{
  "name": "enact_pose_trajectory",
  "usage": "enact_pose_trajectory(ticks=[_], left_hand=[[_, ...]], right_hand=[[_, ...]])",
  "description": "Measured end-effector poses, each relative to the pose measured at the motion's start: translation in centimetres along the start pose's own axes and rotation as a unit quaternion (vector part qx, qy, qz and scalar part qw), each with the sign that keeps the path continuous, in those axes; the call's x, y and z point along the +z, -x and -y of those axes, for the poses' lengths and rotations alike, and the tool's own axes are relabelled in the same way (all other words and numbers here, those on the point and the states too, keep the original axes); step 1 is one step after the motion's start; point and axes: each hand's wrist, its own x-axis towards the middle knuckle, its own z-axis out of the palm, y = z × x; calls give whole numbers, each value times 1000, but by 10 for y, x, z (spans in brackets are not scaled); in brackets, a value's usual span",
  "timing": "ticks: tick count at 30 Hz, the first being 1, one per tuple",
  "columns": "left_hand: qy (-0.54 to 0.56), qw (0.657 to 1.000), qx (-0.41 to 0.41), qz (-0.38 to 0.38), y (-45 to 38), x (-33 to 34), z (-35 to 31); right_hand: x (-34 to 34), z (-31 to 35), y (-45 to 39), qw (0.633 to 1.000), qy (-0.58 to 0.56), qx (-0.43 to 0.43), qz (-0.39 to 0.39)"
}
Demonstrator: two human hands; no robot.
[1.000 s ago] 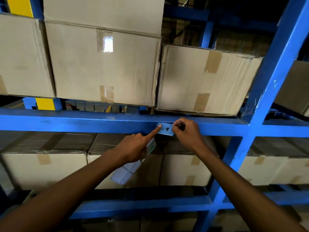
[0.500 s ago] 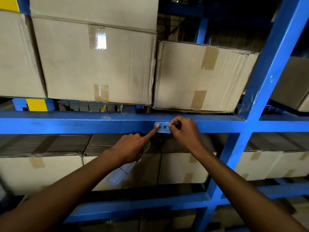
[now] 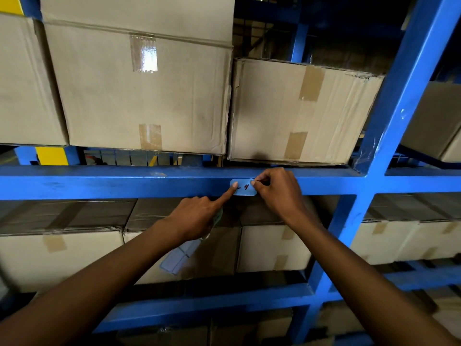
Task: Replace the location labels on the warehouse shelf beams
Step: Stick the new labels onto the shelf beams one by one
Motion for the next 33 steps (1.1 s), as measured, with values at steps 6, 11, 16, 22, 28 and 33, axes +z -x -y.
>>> enact_pose_trajectory(ticks=[6,11,16,22,28,33], left_hand=[[-5,1000,4,-12,1,1,4],[8,1000,-2,-23,4,-1,7],[-7,1000,-6,-22,3,-6,3],[-41,998,-15,-34,4,-9,2],[-86,996,0,-28,6,1,1],[-107,994,-3,-34,8,5,5]], right_hand=[[-6,-2,-3,997,47,52,24],[-19,-16,-2,998,-14,52,37],[-18,-8,-4,999,-19,-13,37],[-16,-15,-6,998,-6,-51,47],[-2,-24,6,990,72,-88,87],[3,-30,6,991,60,-63,106]])
